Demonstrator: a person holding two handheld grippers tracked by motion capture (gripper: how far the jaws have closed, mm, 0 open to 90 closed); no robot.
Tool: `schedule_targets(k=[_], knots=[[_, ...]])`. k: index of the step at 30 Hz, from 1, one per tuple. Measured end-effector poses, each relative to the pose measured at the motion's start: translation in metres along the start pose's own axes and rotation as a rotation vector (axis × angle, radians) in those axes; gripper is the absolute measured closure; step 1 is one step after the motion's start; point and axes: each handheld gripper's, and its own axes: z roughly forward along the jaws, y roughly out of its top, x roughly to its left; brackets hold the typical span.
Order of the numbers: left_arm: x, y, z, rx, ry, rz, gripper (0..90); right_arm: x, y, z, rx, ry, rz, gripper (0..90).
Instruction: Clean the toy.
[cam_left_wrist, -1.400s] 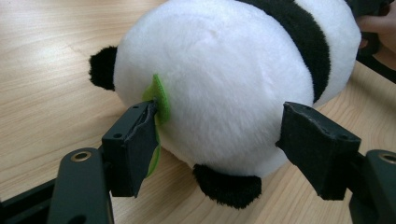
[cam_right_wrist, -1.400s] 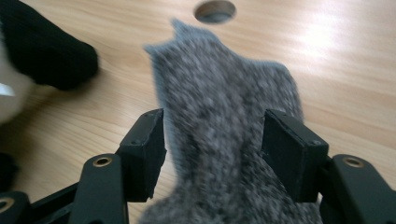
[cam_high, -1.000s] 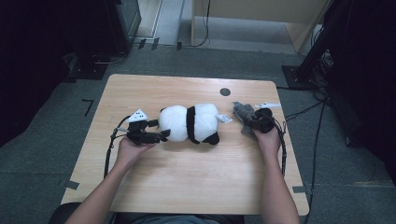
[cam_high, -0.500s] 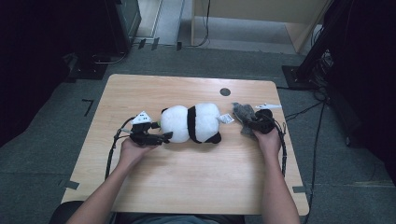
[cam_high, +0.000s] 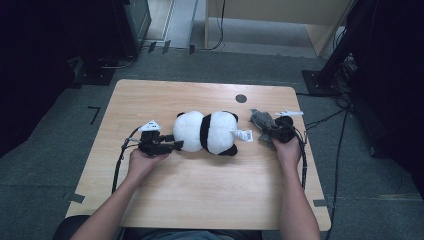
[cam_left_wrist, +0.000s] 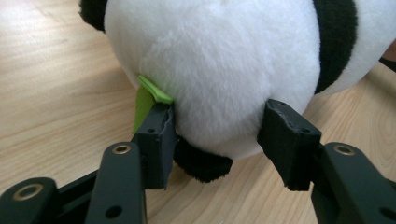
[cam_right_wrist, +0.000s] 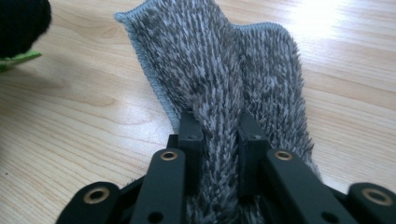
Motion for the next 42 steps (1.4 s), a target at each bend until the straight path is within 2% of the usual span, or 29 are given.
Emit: schedule_targets(k=[4,7,10,14,16,18,21,23,26,27,33,36,39,40,42], knots=[[-0.004,0.002,-0.003,-0.03,0.018,0.037,42.4,0.0,0.008,-0.015,-0.039,0.03,0.037,79.2],[-0.005,0.003,-0.004,-0.048,0.015,0.045,39.6,0.007,0.018,-0.031,-0.084,0.053,0.042,79.2],[-0.005,0.006,-0.008,-0.069,0.003,0.054,38.9,0.02,0.029,-0.046,-0.116,0.07,0.011,79.2],[-0.005,0.012,-0.01,-0.071,-0.025,0.045,35.0,0.039,0.041,-0.06,-0.139,0.121,-0.029,79.2],[-0.005,0.015,-0.01,-0.067,-0.015,0.044,31.6,0.052,0.048,-0.065,-0.141,0.153,-0.045,79.2],[-0.004,0.017,-0.009,-0.069,-0.012,0.053,30.0,0.065,0.053,-0.066,-0.149,0.177,-0.082,79.2],[-0.003,0.024,-0.003,-0.059,-0.029,0.045,27.4,0.082,0.06,-0.066,-0.147,0.228,-0.114,79.2],[-0.003,0.026,0.003,-0.03,-0.013,0.059,25.7,0.094,0.064,-0.059,-0.136,0.274,-0.136,79.2],[-0.006,0.025,0.014,0.011,0.043,0.102,20.6,0.104,0.064,-0.047,-0.103,0.278,-0.168,79.2],[-0.006,0.024,0.016,0.013,0.048,0.106,18.9,0.107,0.063,-0.044,-0.101,0.273,-0.176,79.3],[-0.002,0.026,0.027,-0.011,0.049,0.077,13.8,0.109,0.062,-0.034,-0.096,0.284,-0.195,79.8],[-0.003,0.024,0.032,-0.028,0.059,0.091,19.1,0.11,0.06,-0.028,-0.097,0.302,-0.184,80.1],[-0.002,0.024,0.032,-0.038,0.075,0.052,35.3,0.113,0.06,-0.023,-0.108,0.302,-0.18,80.3],[-0.002,0.024,0.031,-0.039,0.076,0.047,42.2,0.113,0.061,-0.022,-0.111,0.299,-0.18,80.2],[-0.005,0.023,0.027,-0.036,0.087,0.056,48.1,0.114,0.063,-0.023,-0.102,0.292,-0.176,80.1]])
